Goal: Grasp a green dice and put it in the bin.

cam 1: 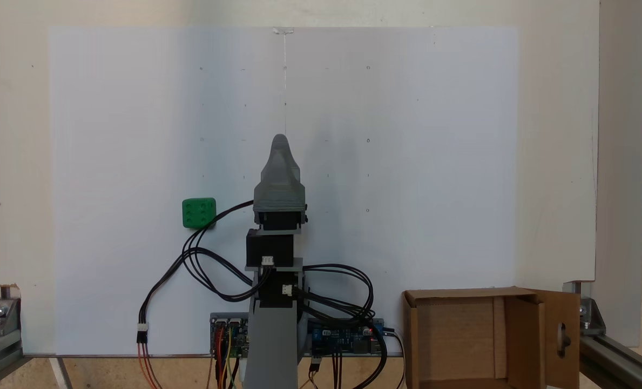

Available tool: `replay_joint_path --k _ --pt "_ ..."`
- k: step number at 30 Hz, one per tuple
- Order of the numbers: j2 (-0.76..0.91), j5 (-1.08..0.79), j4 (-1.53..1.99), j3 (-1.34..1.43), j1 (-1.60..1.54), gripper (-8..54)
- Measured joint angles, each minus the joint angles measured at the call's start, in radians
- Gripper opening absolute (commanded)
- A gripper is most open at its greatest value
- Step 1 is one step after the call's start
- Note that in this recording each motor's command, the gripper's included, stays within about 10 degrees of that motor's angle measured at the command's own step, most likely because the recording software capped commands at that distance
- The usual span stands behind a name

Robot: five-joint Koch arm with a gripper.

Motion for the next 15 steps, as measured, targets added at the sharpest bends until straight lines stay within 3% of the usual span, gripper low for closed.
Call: replay_joint_path --k 15 --pt "0.0 0.0 0.028 0.0 0.043 44.6"
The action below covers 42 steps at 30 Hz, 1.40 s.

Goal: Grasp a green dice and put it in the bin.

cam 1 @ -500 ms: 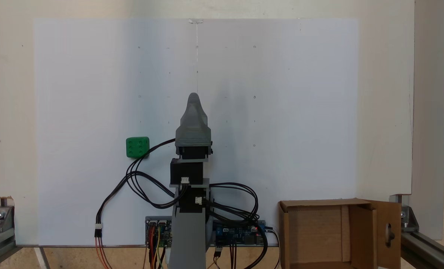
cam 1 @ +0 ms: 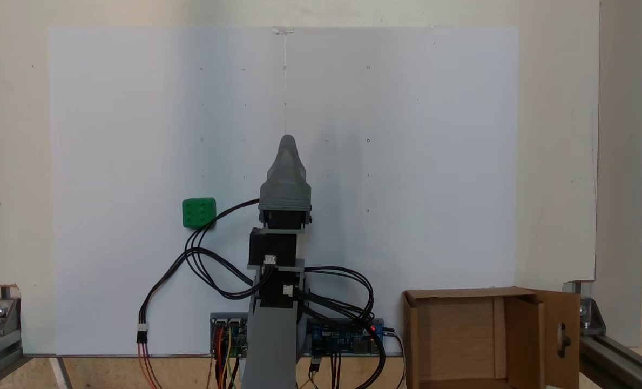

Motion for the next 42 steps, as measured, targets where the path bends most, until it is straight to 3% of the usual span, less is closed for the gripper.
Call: replay_joint_path --k 35,42 --pt "0.0 0.0 0.091 0.002 0.026 44.2" --pt "0.0 0.0 0.17 0.0 0.018 41.4"
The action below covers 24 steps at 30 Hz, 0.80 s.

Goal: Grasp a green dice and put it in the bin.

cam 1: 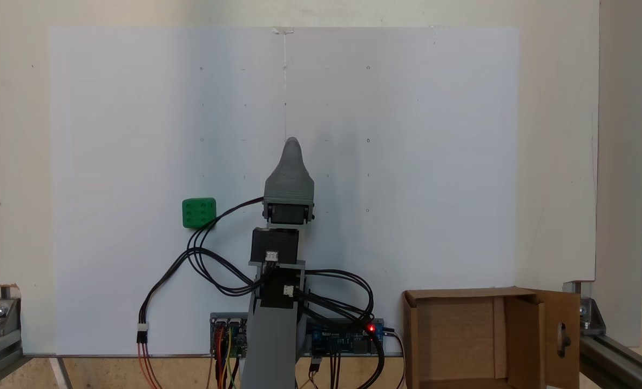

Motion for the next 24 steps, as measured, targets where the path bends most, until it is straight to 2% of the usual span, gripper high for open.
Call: replay_joint_path --k 8,15,17,18,24 --pt "0.0 -0.005 0.417 -0.103 -0.011 41.5" --pt "0.0 -0.003 0.937 -0.549 -0.052 41.7" --pt "0.0 0.003 1.031 -0.595 -0.071 41.7" --pt "0.0 0.032 1.166 -0.695 -0.106 41.7" --pt "0.0 0.153 1.517 -0.873 -0.259 42.1"
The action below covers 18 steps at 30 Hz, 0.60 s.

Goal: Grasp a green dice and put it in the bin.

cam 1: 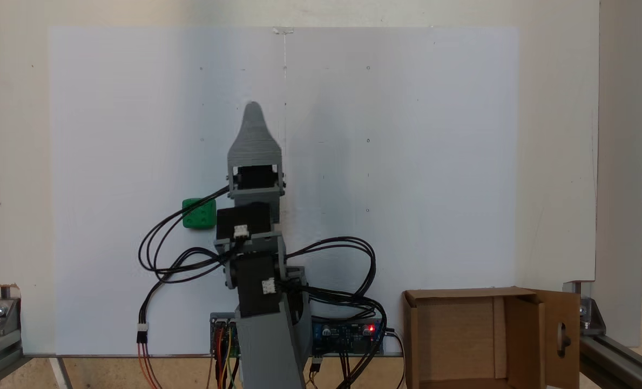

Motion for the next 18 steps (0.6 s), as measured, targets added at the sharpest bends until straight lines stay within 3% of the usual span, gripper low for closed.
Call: replay_joint_path --k 13,18 --pt "0.0 0.302 0.845 -0.101 -0.288 42.6" --pt "0.0 0.41 0.945 -0.103 -0.328 44.3"
